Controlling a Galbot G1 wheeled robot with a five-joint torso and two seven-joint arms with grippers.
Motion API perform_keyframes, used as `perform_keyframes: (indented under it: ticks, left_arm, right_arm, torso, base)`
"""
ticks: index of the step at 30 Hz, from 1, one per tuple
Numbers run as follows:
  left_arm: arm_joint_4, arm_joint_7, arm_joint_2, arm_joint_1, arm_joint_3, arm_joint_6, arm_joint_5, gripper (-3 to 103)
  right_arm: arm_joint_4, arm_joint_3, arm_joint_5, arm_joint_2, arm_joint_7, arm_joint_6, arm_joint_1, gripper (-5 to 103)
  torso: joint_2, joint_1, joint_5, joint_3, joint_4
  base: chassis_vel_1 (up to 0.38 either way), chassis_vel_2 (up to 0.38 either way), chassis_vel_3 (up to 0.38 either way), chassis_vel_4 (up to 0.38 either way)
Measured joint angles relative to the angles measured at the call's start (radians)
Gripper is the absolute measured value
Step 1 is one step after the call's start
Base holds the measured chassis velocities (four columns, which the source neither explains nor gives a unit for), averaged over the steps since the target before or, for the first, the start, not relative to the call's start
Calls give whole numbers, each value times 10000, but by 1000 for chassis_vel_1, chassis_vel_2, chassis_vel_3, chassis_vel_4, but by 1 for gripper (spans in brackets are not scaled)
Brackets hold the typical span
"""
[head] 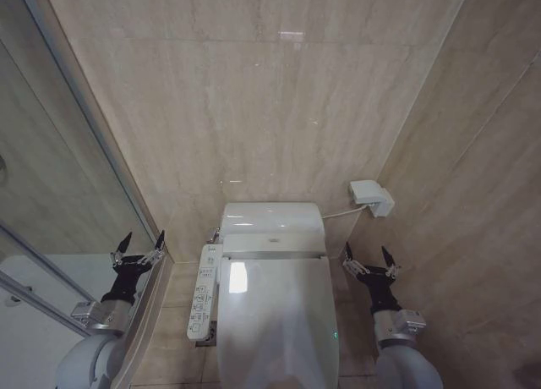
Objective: Open the toilet lid, clean the toilet bowl with a toilet brush, close the toilet lid, and flush.
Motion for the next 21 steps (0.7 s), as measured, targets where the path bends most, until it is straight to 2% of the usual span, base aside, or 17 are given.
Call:
perform_keyframes:
  ticks: [1,2,5,21]
  left_arm:
    - [0,0,0,0,0,0,0,82]
    - [-34,1,-20,15,-7,44,-14,100]
    - [-140,-1,-97,81,-30,342,143,100]
    - [-203,-67,-185,115,-9,436,243,100]
  right_arm:
    - [0,0,0,0,0,0,0,100]
    - [0,0,0,0,0,0,0,100]
    - [0,0,1,0,0,0,0,100]
    - [0,0,0,0,0,0,0,100]
  torso:
    - [0,0,0,0,0]
    - [0,0,0,0,0]
    - [0,0,0,0,0]
    - [0,0,0,0,0]
  base:
    - [0,0,0,0]
    - [0,0,0,0]
    - [0,0,0,0]
    - [0,0,0,0]
